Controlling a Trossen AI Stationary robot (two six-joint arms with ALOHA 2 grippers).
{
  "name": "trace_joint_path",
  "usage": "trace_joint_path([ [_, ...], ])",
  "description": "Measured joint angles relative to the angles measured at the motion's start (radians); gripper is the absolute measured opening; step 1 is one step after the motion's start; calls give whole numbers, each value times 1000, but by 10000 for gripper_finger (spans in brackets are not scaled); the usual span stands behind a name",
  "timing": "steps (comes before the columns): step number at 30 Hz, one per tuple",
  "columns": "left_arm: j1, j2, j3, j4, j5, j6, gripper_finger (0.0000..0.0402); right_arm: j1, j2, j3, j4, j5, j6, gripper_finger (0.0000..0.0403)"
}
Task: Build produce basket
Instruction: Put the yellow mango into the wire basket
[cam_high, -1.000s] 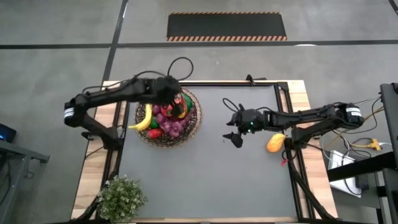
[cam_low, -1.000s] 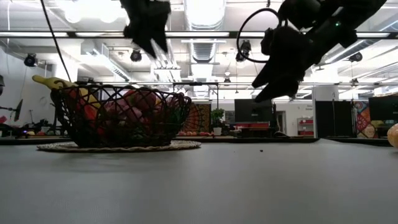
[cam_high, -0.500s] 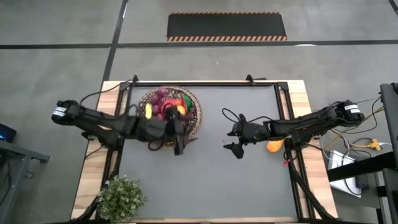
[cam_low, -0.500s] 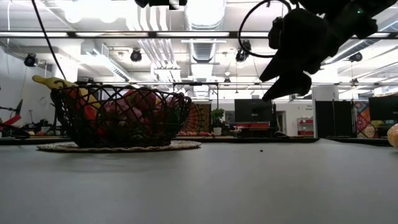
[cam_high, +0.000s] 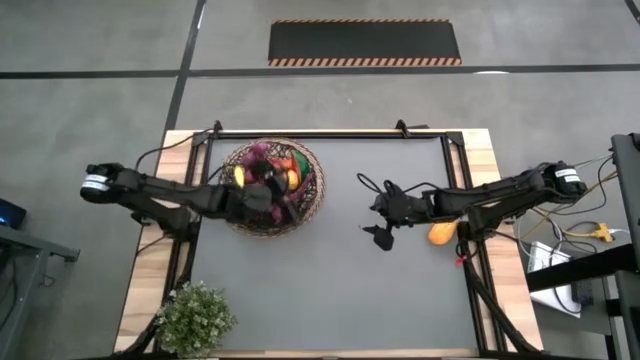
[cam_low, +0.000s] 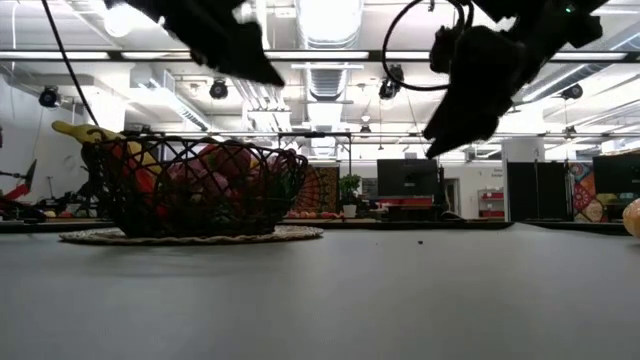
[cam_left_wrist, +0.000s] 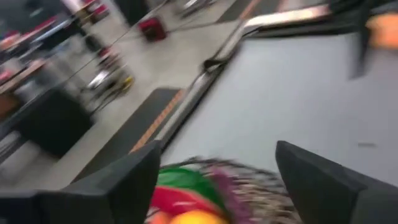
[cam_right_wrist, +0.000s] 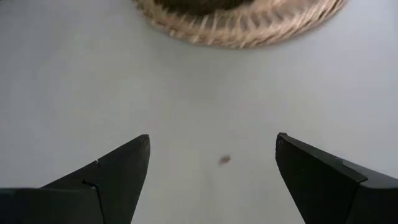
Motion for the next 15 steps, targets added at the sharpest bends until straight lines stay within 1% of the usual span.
trace_joint_path([
  [5, 185, 0, -7, -102, 16, -37, 220, -20, 0, 43, -50, 15, -62, 327],
  [6, 214, -2, -7, -136, 30, -59, 200, -21, 0, 55, -82, 16, -61, 327],
  [8, 254, -4, -7, -187, 102, -87, 163, -26, 0, 80, -167, 15, -47, 327],
  [11, 269, -4, -14, -238, 207, -92, 109, -27, 0, 110, -278, 17, -4, 327],
  [15, 261, -12, -16, -297, 219, -65, 52, -27, 0, 120, -336, 17, 24, 327],
])
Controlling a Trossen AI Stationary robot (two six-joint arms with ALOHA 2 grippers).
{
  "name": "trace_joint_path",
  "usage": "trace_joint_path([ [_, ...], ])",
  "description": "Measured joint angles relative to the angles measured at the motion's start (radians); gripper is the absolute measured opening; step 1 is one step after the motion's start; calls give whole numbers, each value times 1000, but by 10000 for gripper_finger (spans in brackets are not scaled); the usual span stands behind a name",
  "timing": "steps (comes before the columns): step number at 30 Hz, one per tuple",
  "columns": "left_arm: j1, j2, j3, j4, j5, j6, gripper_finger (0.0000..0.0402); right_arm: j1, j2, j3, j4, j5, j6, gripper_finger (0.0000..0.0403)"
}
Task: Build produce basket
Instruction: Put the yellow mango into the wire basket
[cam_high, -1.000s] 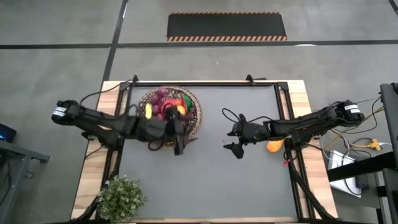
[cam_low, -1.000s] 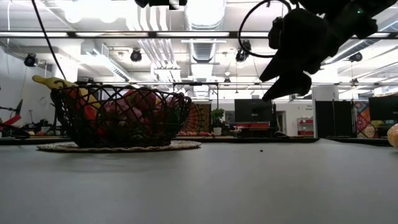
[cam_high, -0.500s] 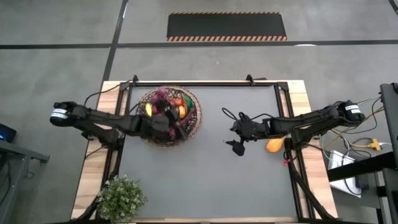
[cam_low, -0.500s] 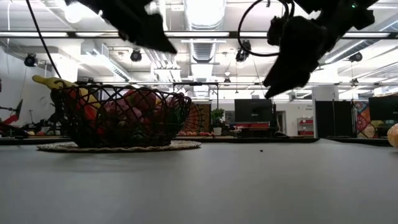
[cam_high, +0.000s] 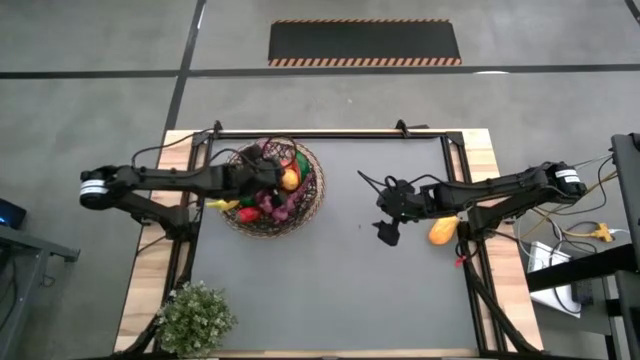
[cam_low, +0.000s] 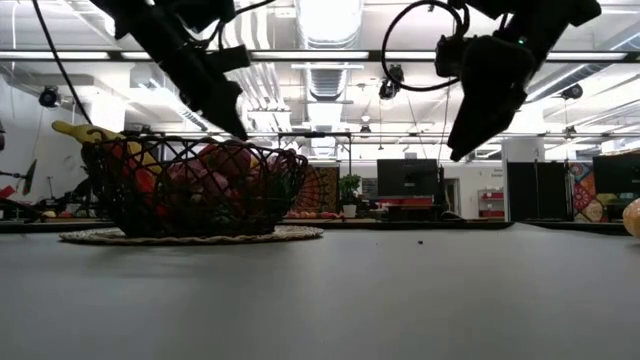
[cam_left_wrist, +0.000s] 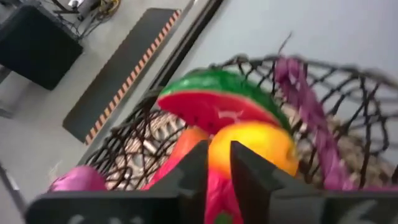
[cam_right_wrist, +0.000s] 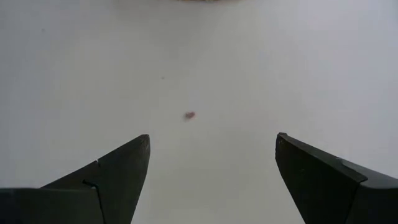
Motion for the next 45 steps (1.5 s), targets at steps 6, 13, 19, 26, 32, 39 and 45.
trace_joint_path([
  [6, 10, -17, -11, -62, -95, 33, 3, -2, 0, 0, -13, 0, 0, 327],
  [13, -8, -17, 1, -37, -134, -10, 6, -61, 0, 67, -179, -8, 177, 326],
  [19, -108, -31, -7, 126, -131, 27, 6, -105, 0, 103, -623, -18, 487, 326],
  [26, -196, -32, -8, 227, -131, 93, 6, -99, 0, 52, -854, -143, 705, 326],
  [32, -211, -34, -8, 227, -134, 92, 6, -58, -1, 7, -838, -17, 871, 326],
  [39, -211, -34, -9, 227, -135, 88, 6, 39, -1, -6, -829, 297, 1225, 327],
  [45, -212, -32, -11, 251, -135, 27, 6, 89, 1, -60, -825, 339, 1348, 327],
])
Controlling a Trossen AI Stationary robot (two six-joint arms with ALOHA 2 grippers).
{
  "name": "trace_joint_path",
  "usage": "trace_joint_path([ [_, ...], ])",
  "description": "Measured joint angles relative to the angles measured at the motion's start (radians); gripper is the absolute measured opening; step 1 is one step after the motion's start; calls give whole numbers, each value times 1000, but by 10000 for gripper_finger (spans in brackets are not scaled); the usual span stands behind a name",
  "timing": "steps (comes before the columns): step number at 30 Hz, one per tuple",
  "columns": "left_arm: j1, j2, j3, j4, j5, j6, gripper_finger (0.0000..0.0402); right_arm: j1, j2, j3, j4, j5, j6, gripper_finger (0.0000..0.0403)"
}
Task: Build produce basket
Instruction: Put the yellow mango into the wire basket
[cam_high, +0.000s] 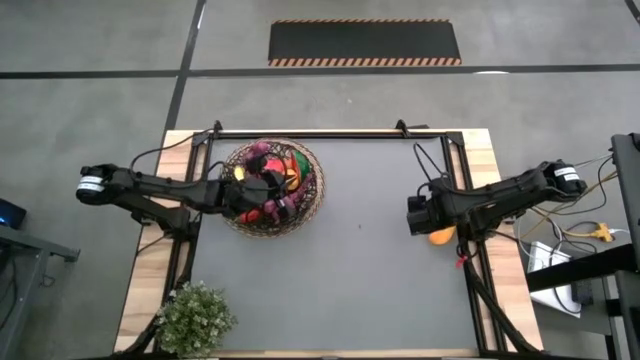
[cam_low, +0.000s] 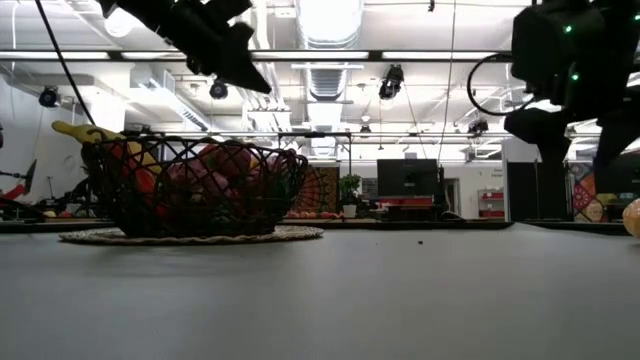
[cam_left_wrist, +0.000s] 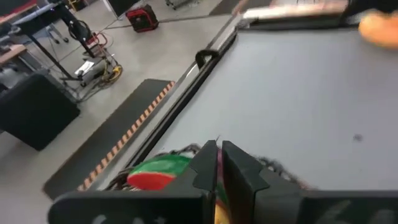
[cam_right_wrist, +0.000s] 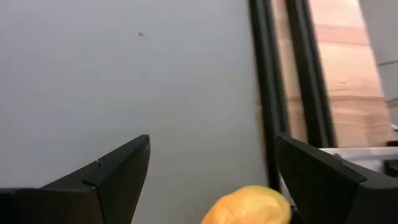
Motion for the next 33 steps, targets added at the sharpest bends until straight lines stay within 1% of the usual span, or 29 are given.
trace_joint_path([
  [6, -33, 0, 0, 91, 2, -23, 6, 51, 45, 5, 1, 18, 30, 327],
  [10, -58, 0, 0, 155, 3, -22, 6, 52, 109, 7, 16, -6, 5, 327],
  [15, -70, 0, 0, 256, 3, -22, 6, 51, 170, 11, 153, -2, -129, 327],
  [19, -72, 0, 7, 309, 3, -21, 6, 51, 200, 44, 89, -11, -162, 327],
  [24, -71, 0, 6, 376, 4, 2, 6, 42, 209, 72, -23, -58, -162, 324],
  [26, -71, 0, 4, 401, 3, 11, 6, 32, 209, 74, -52, -62, -162, 314],
  [28, -71, 0, 6, 401, 3, 13, 6, 14, 209, 74, -68, -62, -172, 293],
  [33, -71, 0, 9, 424, 4, 15, 6, -34, 210, 73, -76, -59, -213, 212],
])
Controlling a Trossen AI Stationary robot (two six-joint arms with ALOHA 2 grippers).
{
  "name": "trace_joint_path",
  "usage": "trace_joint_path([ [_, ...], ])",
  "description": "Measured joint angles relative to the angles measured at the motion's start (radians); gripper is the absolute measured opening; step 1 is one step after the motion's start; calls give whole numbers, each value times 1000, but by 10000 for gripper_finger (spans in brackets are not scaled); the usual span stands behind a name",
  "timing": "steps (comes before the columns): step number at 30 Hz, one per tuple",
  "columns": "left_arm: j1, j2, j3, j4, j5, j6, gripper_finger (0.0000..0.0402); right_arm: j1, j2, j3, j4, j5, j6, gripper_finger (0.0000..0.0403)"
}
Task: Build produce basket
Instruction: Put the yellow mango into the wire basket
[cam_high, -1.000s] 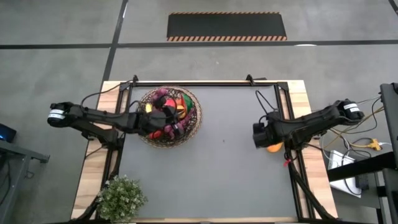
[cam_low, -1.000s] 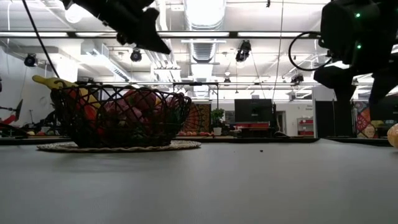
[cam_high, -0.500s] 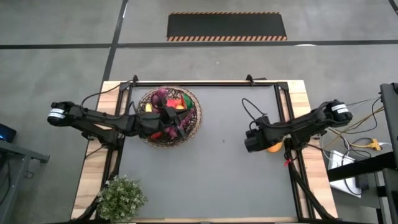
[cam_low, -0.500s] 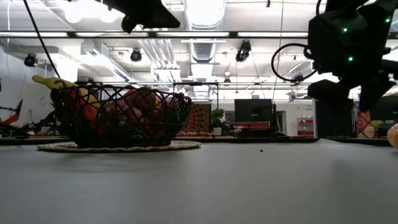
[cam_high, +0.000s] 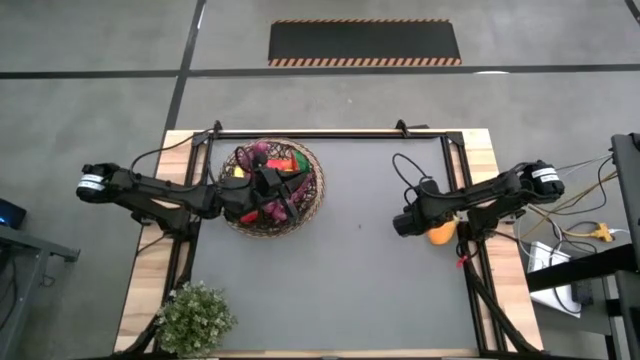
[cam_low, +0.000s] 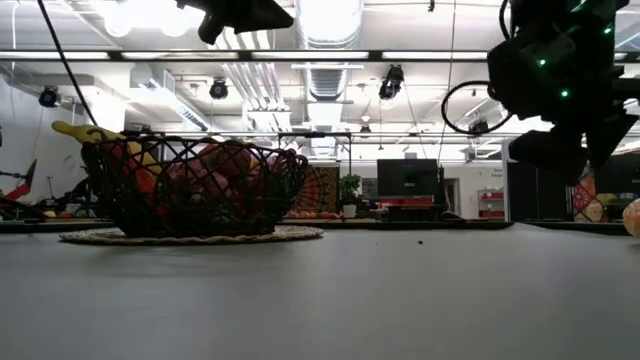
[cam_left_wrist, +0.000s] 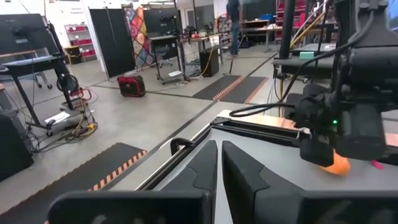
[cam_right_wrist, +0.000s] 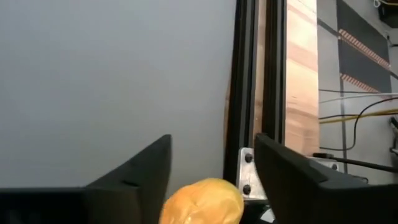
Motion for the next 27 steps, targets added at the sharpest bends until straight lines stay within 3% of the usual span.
trace_joint_path([
  [7, 1, 0, -1, 0, 0, 0, 6, -31, 25, -1, 14, -3, -19, 103],
  [14, 0, 0, 0, 9, 0, 0, 6, -32, 84, -1, 92, -3, -86, 26],
  [20, 0, 0, -2, 34, 0, 0, 6, -31, 140, -2, 206, -23, -131, 9],
  [27, 0, 0, -3, 52, 0, 0, 6, -31, 179, 10, 435, -30, -301, 9],
])
